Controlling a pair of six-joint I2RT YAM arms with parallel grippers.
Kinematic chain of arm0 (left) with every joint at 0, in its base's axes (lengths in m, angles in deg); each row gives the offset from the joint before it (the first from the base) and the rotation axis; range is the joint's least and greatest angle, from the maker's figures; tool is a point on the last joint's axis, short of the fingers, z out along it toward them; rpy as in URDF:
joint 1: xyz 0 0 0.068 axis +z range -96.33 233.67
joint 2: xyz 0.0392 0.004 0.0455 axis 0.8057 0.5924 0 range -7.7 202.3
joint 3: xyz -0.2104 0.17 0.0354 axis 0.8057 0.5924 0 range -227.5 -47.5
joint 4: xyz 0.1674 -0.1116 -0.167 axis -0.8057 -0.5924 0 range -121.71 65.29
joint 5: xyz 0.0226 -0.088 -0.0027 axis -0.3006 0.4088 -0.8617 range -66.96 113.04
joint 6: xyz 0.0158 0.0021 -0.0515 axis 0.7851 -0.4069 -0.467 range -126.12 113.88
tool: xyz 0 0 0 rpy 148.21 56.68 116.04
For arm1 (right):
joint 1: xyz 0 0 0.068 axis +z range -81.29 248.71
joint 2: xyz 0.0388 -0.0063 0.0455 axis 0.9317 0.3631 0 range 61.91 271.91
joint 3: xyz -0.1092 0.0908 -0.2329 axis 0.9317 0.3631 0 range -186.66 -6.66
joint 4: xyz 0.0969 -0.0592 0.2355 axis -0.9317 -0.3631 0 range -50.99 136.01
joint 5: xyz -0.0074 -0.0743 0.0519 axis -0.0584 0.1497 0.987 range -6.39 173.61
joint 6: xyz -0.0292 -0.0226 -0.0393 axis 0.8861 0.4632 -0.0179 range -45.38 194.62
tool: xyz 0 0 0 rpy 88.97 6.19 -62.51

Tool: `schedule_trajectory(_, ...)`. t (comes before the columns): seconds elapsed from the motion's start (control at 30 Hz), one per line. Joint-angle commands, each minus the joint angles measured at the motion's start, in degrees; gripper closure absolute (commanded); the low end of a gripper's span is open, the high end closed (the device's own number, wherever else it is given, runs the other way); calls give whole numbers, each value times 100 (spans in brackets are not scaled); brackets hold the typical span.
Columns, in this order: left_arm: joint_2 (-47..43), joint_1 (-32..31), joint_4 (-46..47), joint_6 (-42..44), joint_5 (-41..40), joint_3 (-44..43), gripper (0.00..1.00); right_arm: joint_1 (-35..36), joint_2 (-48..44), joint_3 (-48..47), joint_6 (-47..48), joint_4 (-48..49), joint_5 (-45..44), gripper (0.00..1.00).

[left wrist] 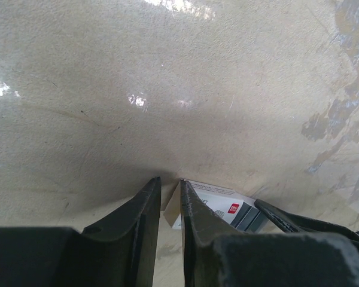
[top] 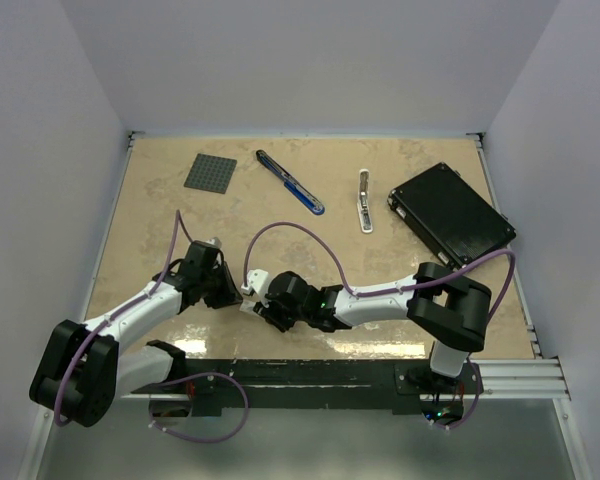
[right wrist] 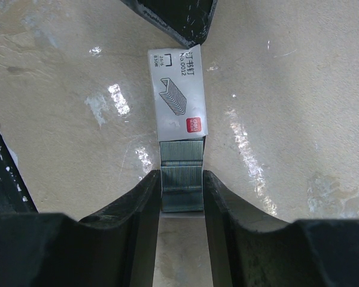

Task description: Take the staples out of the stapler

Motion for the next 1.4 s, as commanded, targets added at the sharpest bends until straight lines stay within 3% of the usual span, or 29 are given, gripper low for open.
schedule_trajectory(0.0, -6, -105, 202, -154, 129, 25, 76, 3, 65, 47, 65, 412, -77, 64)
schedule_trajectory(0.73, -59, -175, 52, -286, -135, 78, 76, -68, 65, 179, -146, 772, -174, 64)
schedule_trajectory(1.13, -604, -184, -185, -251, -319, -133, 68, -94, -611, 12, -303, 124, -463, 37)
schedule_trajectory(1.3, -507, -175, -483, -119, -565, -378, 64, -94, -1208, 55, -1057, -308, -945, 39)
schedule_trajectory(1.37, -463, -184, -632, -66, -714, -475, 63, -94, -1358, 91, -1383, -527, -1061, 49)
